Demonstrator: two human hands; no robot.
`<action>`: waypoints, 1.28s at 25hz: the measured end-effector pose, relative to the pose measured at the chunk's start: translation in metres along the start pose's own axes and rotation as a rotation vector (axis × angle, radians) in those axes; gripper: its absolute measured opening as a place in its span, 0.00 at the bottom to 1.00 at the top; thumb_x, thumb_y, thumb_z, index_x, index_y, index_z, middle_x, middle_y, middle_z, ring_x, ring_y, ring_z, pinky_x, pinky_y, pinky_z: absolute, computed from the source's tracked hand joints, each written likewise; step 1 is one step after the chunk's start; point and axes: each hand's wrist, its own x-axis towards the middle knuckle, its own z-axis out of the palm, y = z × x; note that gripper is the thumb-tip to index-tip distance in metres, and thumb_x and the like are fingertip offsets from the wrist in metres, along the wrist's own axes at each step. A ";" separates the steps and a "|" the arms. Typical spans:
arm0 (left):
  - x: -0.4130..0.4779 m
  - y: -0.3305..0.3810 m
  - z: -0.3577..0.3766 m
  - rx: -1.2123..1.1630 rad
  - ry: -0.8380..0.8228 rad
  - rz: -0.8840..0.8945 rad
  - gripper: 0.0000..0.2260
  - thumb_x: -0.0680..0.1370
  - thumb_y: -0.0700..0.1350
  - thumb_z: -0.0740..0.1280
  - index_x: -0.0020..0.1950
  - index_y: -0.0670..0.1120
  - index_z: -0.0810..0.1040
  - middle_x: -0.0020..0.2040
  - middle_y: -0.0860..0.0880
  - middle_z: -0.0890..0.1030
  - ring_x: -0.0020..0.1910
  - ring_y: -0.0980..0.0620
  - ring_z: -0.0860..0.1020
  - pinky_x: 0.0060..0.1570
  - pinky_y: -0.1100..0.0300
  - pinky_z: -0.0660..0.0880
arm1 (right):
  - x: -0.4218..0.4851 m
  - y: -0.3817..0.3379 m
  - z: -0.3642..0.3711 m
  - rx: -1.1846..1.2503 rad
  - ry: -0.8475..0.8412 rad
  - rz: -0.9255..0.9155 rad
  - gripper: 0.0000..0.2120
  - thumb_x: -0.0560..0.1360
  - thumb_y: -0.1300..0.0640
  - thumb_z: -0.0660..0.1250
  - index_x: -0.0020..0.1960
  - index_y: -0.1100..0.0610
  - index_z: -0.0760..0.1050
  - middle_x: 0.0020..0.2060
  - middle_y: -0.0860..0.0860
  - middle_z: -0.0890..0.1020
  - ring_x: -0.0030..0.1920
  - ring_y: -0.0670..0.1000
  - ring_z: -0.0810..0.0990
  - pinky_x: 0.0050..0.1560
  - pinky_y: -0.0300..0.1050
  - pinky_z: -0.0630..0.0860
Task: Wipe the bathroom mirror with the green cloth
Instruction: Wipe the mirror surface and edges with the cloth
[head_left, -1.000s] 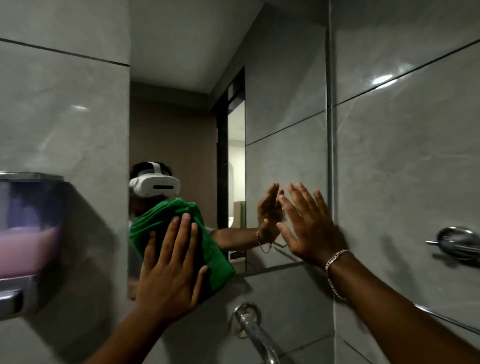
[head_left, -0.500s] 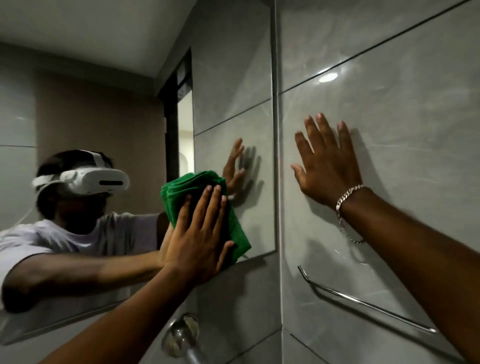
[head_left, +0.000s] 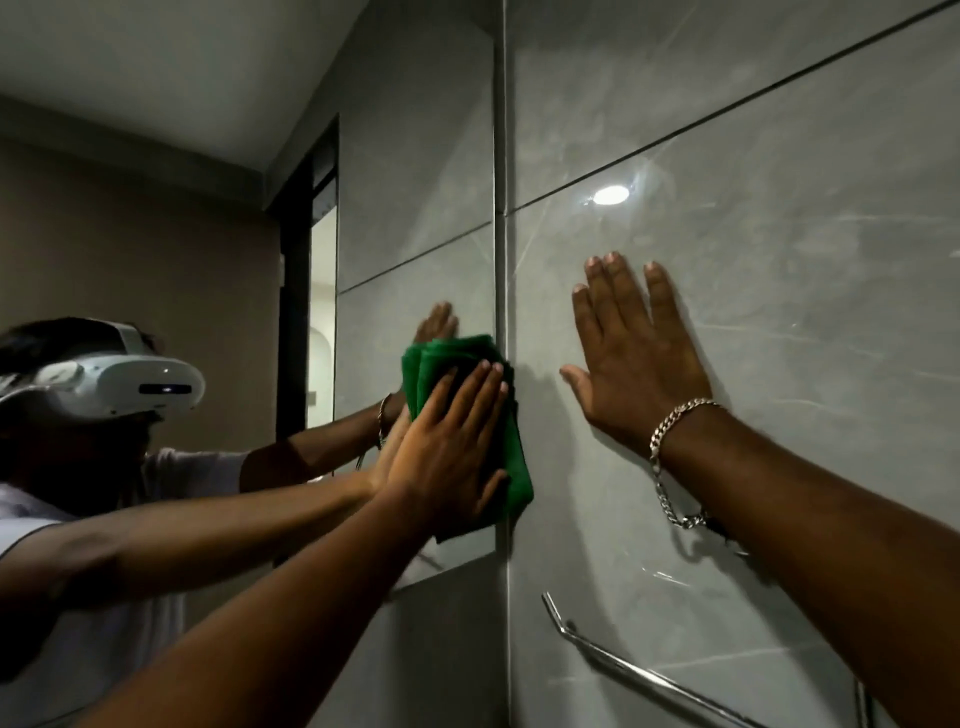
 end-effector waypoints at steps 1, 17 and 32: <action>0.015 -0.011 -0.006 0.022 0.011 -0.026 0.38 0.77 0.64 0.43 0.77 0.40 0.41 0.80 0.39 0.44 0.78 0.40 0.41 0.75 0.43 0.35 | -0.001 -0.002 0.001 0.014 0.003 -0.007 0.39 0.78 0.38 0.50 0.78 0.63 0.47 0.79 0.64 0.47 0.78 0.64 0.42 0.76 0.65 0.41; 0.060 -0.068 -0.052 0.195 -0.072 -0.025 0.41 0.74 0.68 0.42 0.77 0.42 0.39 0.80 0.40 0.41 0.78 0.39 0.39 0.76 0.41 0.38 | 0.013 0.000 -0.001 -0.030 -0.024 -0.018 0.43 0.76 0.33 0.50 0.79 0.61 0.45 0.79 0.64 0.45 0.78 0.65 0.41 0.74 0.67 0.36; 0.084 -0.091 -0.068 0.208 -0.048 -0.076 0.41 0.74 0.70 0.40 0.76 0.44 0.35 0.79 0.40 0.38 0.77 0.37 0.36 0.74 0.40 0.35 | 0.016 0.001 0.001 0.054 0.015 -0.017 0.43 0.77 0.34 0.50 0.78 0.62 0.42 0.78 0.64 0.42 0.77 0.65 0.37 0.74 0.67 0.33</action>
